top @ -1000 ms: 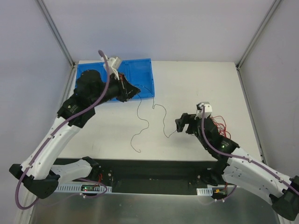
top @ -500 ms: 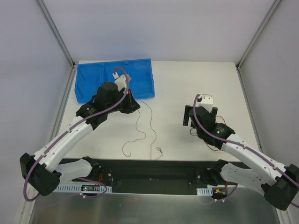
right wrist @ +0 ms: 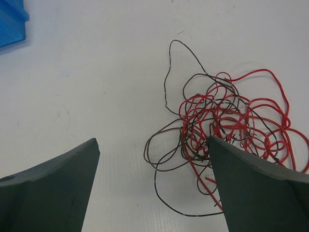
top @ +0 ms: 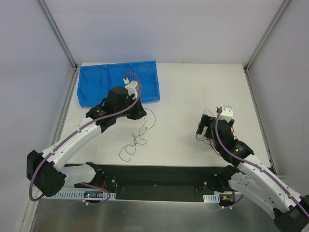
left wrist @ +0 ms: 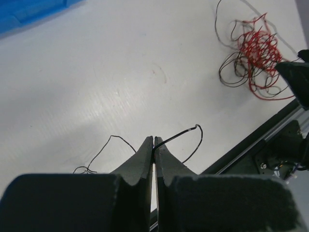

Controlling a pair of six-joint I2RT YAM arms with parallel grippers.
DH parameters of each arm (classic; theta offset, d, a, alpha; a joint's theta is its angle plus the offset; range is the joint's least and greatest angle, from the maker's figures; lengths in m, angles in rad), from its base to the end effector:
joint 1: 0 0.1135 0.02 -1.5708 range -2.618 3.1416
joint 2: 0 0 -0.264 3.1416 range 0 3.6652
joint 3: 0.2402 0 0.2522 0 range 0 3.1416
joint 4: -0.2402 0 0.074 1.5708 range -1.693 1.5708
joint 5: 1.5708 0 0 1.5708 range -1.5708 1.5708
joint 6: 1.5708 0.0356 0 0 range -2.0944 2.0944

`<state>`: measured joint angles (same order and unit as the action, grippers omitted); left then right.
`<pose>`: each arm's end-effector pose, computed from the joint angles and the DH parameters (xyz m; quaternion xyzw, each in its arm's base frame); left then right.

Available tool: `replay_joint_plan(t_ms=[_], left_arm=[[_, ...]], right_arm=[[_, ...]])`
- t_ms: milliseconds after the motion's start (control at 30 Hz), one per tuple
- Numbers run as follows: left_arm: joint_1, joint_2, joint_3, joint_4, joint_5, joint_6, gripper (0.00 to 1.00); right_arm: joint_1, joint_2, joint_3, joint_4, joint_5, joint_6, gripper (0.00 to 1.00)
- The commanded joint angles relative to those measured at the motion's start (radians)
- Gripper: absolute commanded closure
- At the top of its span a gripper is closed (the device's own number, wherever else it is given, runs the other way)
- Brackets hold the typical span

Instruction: Untangle the cables

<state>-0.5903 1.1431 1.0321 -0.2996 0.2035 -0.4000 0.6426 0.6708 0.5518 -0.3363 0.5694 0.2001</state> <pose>0.2123 -0.1509 0.3428 0.1345 0.8230 -0.3338 0.4394 0.1371 0.0787 0.2624 -0.0337 0.8271 -0.0097 0.5610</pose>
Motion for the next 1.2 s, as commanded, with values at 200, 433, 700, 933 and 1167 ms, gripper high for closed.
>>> replay_joint_plan(t_ms=[200,433,700,933,1167], left_arm=[[-0.089,0.211,-0.027,0.053,-0.041,0.053,0.65],[-0.092,0.1,-0.128,-0.018,-0.067,0.076,0.01],[-0.091,0.006,-0.216,-0.111,-0.079,0.162,0.01],[-0.154,0.197,-0.19,-0.131,-0.223,0.205,0.01],[-0.197,0.34,-0.147,-0.119,-0.286,0.043,0.01]], right_arm=[[-0.046,-0.051,-0.099,0.115,-0.129,-0.034,0.04],[-0.103,-0.097,-0.16,0.135,-0.177,-0.044,0.04],[-0.147,-0.149,-0.25,0.194,-0.258,-0.034,0.04],[-0.153,-0.185,-0.27,0.201,-0.27,-0.037,0.04],[-0.161,-0.206,-0.28,0.206,-0.272,-0.036,0.04]])
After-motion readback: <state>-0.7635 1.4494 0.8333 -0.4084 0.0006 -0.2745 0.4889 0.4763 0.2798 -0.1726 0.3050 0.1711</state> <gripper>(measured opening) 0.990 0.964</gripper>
